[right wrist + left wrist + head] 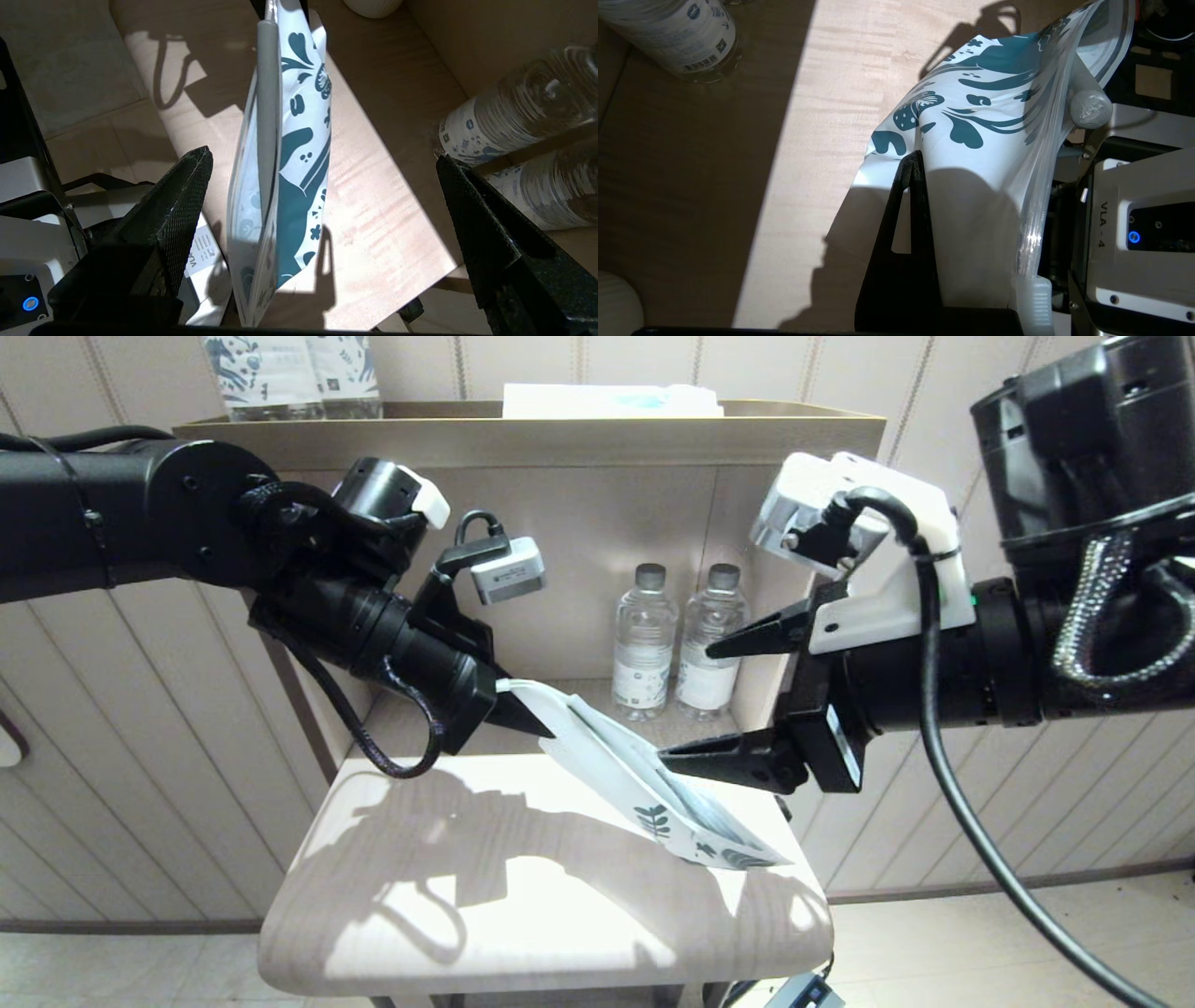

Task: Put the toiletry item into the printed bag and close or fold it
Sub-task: Place the toothbrush in the storage bag

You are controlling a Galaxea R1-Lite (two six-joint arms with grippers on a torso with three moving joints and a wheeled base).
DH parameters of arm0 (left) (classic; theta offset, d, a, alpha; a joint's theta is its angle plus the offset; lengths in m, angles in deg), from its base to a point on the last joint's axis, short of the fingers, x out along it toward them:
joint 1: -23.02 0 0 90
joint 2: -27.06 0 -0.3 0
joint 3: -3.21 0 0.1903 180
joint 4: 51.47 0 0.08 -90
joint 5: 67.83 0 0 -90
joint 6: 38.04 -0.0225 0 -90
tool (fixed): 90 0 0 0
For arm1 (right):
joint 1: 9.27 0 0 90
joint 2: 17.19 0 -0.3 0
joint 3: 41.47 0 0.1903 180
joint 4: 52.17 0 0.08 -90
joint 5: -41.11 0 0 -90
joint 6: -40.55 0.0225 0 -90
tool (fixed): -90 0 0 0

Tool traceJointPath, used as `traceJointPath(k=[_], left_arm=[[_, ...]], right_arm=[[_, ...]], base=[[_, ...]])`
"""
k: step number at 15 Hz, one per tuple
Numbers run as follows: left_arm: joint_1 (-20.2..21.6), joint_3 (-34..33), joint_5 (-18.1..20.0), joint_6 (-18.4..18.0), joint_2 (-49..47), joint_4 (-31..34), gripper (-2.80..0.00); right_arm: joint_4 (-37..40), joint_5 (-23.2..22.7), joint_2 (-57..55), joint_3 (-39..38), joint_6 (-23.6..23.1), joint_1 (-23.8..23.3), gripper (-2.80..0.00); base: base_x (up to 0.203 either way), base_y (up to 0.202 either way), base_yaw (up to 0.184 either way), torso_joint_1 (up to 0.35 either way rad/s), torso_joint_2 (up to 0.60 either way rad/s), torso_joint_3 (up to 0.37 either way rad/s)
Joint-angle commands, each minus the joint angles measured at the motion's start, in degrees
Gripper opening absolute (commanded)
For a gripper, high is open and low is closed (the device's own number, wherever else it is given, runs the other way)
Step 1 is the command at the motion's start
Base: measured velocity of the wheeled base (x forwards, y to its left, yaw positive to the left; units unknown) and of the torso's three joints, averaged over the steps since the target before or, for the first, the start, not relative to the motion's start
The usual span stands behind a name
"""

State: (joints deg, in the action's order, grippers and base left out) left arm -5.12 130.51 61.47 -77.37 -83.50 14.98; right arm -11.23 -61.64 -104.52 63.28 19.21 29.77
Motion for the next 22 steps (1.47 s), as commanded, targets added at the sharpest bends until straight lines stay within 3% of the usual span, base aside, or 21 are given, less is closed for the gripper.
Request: traceJointPath(k=[1, 3, 4, 5, 14, 22], left_arm=[[0.01, 0.04, 0.16, 0.22, -0.19, 0.34, -2.8], [0.01, -0.02, 0.16, 0.22, -0.27, 0.34, -2.8], [0.01, 0.02, 0.16, 0.22, -0.27, 0.27, -2.8], [0.01, 0.04, 0.16, 0.31, -0.27, 0.25, -2.8], [0.01, -0.31, 0.16, 0.57, -0.45, 0.25, -2.8], [0.01, 0.13, 0.16, 0.66, -1.33, -0.02, -2.8]], right_arm=[[-0.07, -0.28, 0.94, -0.49, 1.24, -1.25, 0.0], [-0.19, -0.28, 0.39, 0.25, 5.86, -1.26, 0.0], [-0.24, -0.18, 0.09, 0.52, 8.35, -1.25, -2.24], [-0.28, -0.17, -0.1, 0.51, 10.8, -1.27, -2.8], [-2.98, 0.0, -8.41, 4.15, 23.97, 1.76, -2.8], [-3.16, -0.08, -8.99, 5.62, 24.24, 4.65, -2.8]], base=[[0.0, 0.0, 0.0, 0.0, 0.0, 0.0], [0.0, 0.0, 0.0, 0.0, 0.0, 0.0], [0.0, 0.0, 0.0, 0.0, 0.0, 0.0], [0.0, 0.0, 0.0, 0.0, 0.0, 0.0], [0.0, 0.0, 0.0, 0.0, 0.0, 0.0], [0.0, 0.0, 0.0, 0.0, 0.0, 0.0]])
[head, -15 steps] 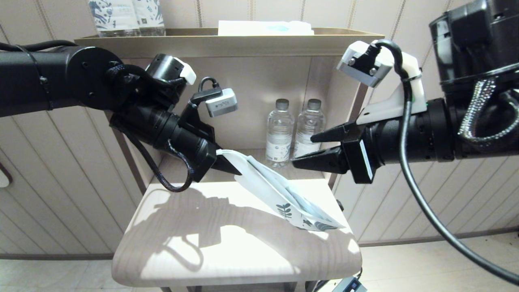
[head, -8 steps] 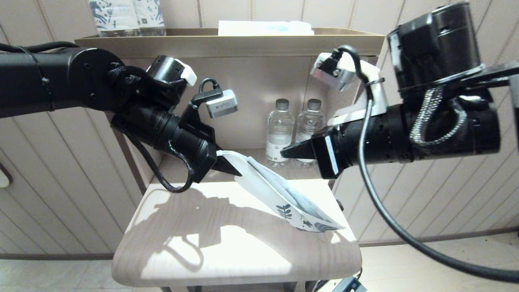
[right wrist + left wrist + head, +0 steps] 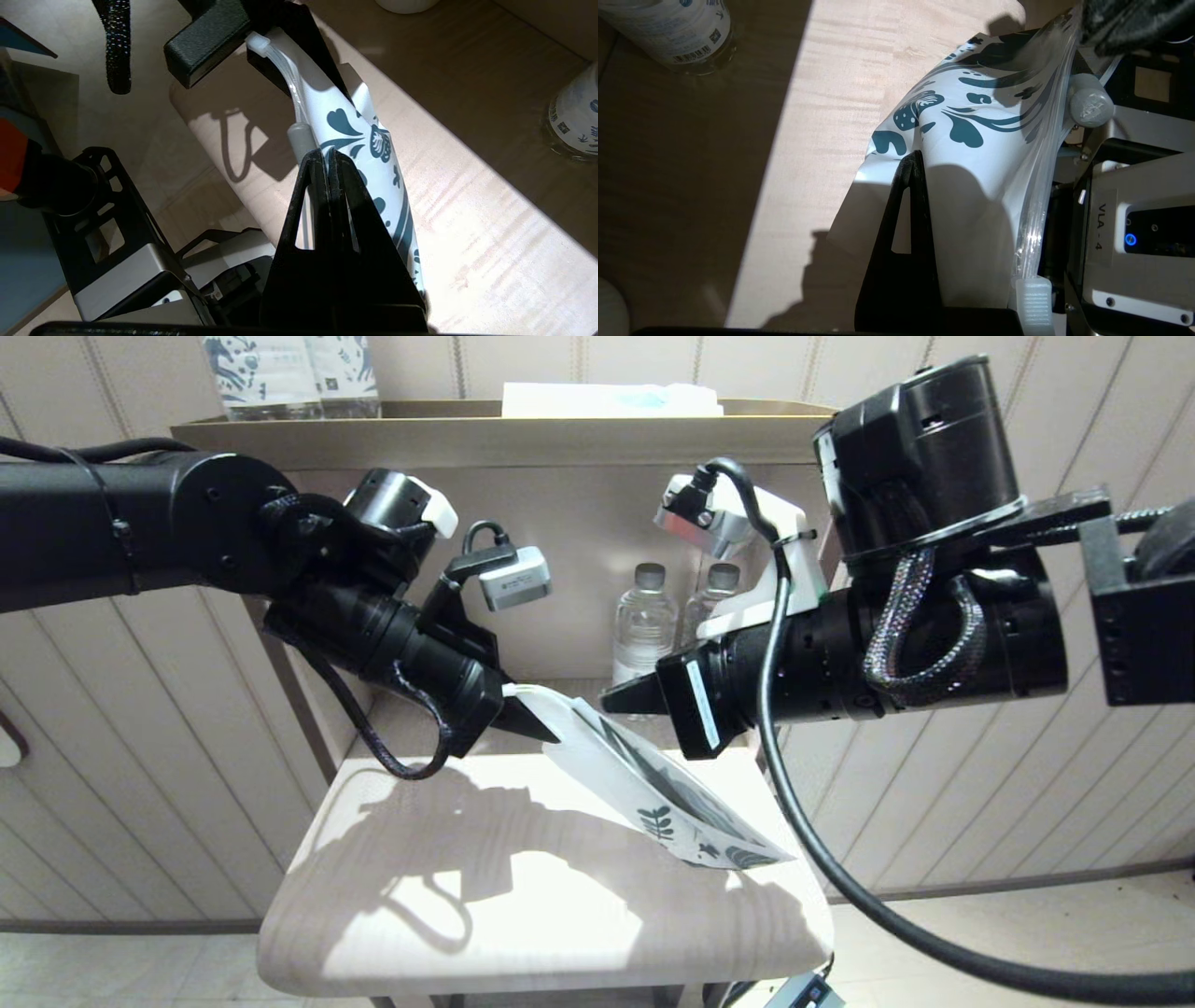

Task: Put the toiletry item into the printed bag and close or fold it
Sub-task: Place the toothbrush in the storage bag

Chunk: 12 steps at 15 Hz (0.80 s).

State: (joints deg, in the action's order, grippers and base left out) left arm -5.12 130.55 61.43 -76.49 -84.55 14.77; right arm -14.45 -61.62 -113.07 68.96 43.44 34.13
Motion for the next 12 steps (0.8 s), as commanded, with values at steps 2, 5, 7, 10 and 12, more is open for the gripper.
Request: traceJointPath(k=[2, 5, 7, 10, 12], left_arm=[[0.01, 0.09, 0.2, -0.22, -0.28, 0.2, -2.8], [0.01, 0.0, 0.2, -0.22, -0.28, 0.2, -2.8], [0.01, 0.09, 0.2, -0.28, -0.63, 0.11, -2.8], [0.01, 0.09, 0.2, -0.22, -0.98, 0.02, -2.8], [0.01, 0.09, 0.2, -0.22, -1.01, 0.02, -2.8]], right_arm=[[0.07, -0.11, -0.59, -0.05, 0.01, 0.28, -2.8], [-0.02, -0.02, 0.57, -0.54, -0.16, 0.44, -2.8], [-0.02, -0.02, 1.17, -1.36, -0.25, 0.46, -2.8], [-0.02, -0.02, 3.37, -2.43, -0.4, 0.66, -2.8], [-0.02, 0.08, 4.87, -4.27, -0.39, 2.48, -2.8]], base=[[0.0, 0.0, 0.0, 0.0, 0.0, 0.0], [0.0, 0.0, 0.0, 0.0, 0.0, 0.0], [0.0, 0.0, 0.0, 0.0, 0.0, 0.0], [0.0, 0.0, 0.0, 0.0, 0.0, 0.0], [0.0, 0.0, 0.0, 0.0, 0.0, 0.0]])
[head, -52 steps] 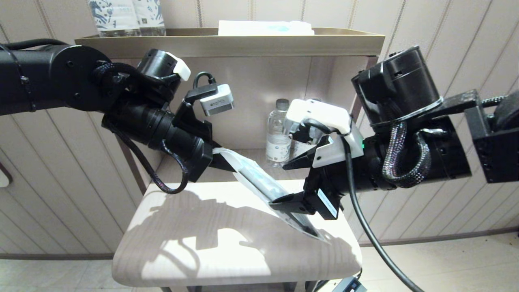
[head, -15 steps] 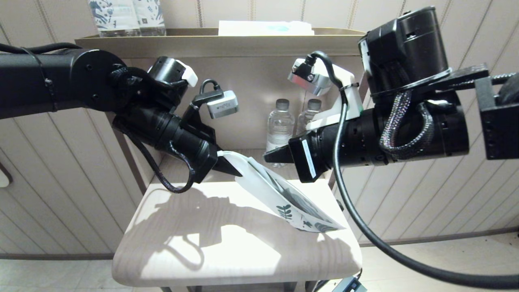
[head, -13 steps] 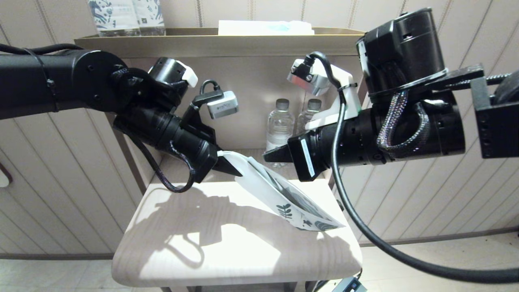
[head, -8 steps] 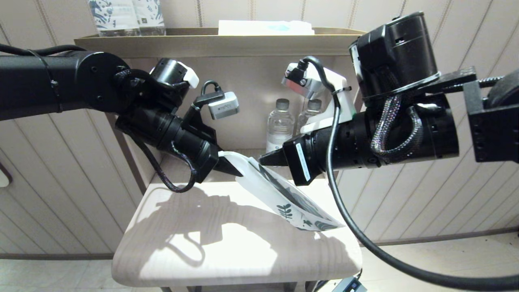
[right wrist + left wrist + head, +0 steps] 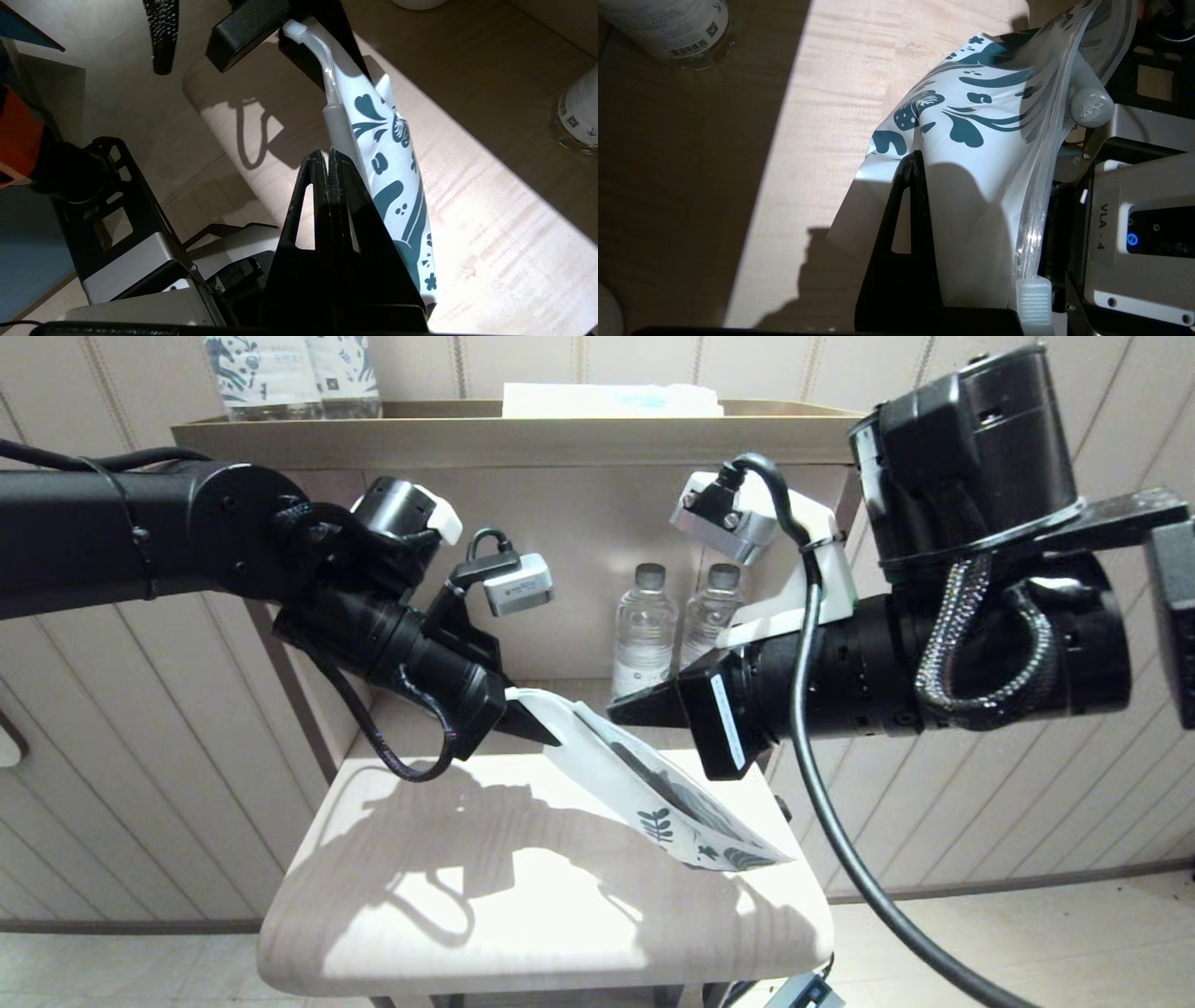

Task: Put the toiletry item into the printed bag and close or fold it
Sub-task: Place the toothbrush in the storage bag

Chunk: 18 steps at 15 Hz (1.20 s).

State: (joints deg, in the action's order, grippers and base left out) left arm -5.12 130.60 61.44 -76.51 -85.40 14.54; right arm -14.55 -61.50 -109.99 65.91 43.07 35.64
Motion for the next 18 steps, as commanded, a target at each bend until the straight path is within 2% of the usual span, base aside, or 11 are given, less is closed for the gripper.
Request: traceJointPath(k=[1, 18], left_arm=[[0.01, 0.12, 0.2, -0.2, -0.21, 0.17, -2.8], [0.01, 0.04, 0.2, -0.2, -0.57, 0.16, -2.8]], right_arm=[[0.08, 0.02, 2.19, -2.24, -0.06, 2.08, -2.8], [-0.1, -0.22, -3.0, -1.06, -0.5, -0.41, -2.8]], base=[[0.0, 0.0, 0.0, 0.0, 0.0, 0.0], [0.0, 0.0, 0.0, 0.0, 0.0, 0.0]])
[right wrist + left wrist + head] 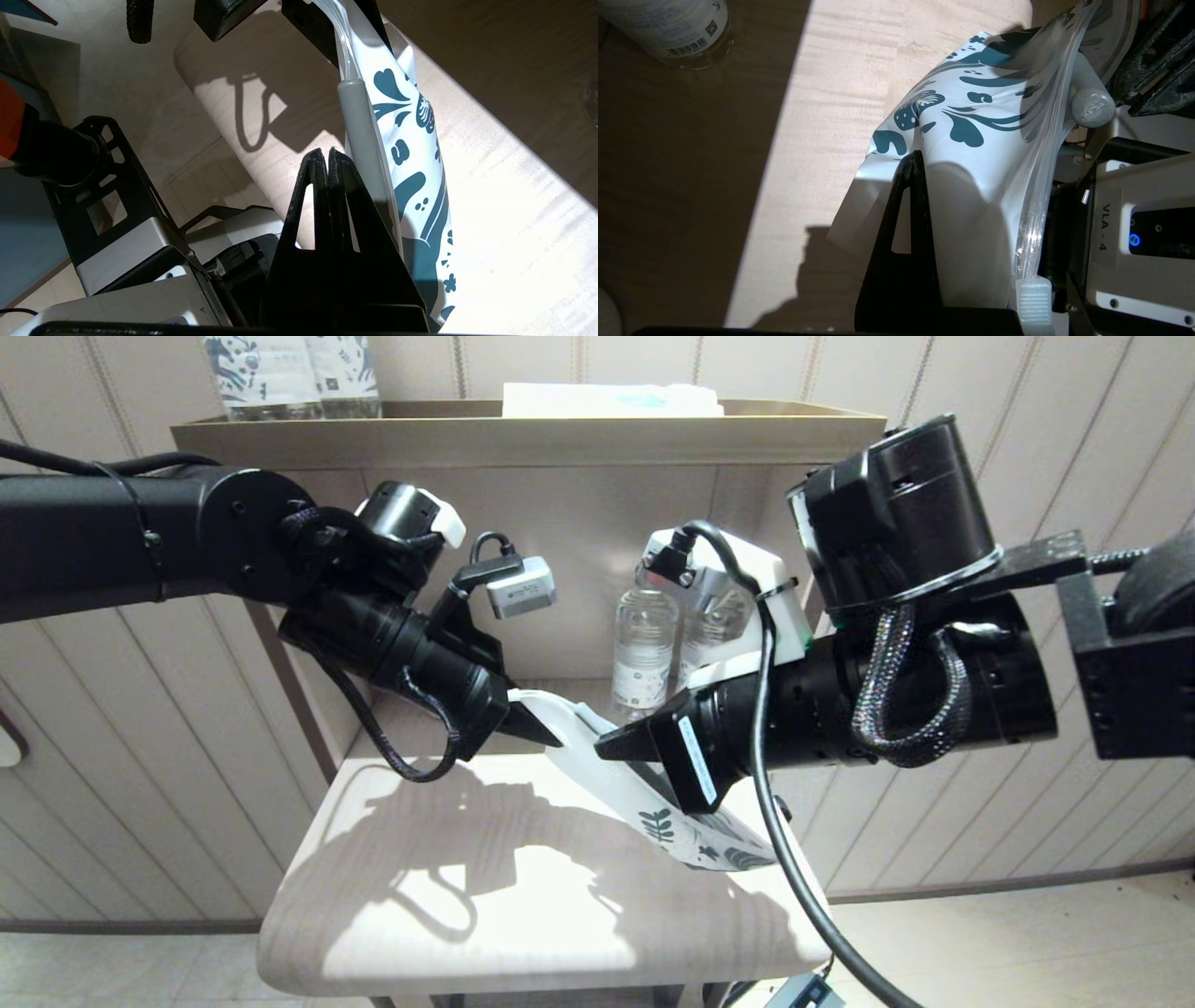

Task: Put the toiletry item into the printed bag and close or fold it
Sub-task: Place the toothbrush in the storage bag

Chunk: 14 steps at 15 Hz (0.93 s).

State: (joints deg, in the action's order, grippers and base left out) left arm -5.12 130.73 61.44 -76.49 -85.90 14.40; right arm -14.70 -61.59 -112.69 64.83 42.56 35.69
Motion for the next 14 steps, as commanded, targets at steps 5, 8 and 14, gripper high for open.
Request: traceJointPath(k=[5, 8, 14], left_arm=[[-0.08, -0.18, 0.2, -0.49, 0.19, 0.21, -2.8], [-0.08, -0.28, 0.2, -0.49, 0.28, 0.3, -2.8], [-0.15, -0.09, 0.2, -0.49, 0.73, 0.29, -2.8]], right_arm=[[0.05, -0.39, -0.98, 0.48, -0.54, -1.1, -2.8], [0.12, -0.39, -1.1, 0.56, -0.69, -1.1, -2.8], [0.13, -0.39, -2.23, 0.48, -0.78, -1.63, -2.8]], base=[[0.0, 0.0, 0.0, 0.0, 0.0, 0.0], [0.0, 0.0, 0.0, 0.0, 0.0, 0.0], [0.0, 0.0, 0.0, 0.0, 0.0, 0.0]])
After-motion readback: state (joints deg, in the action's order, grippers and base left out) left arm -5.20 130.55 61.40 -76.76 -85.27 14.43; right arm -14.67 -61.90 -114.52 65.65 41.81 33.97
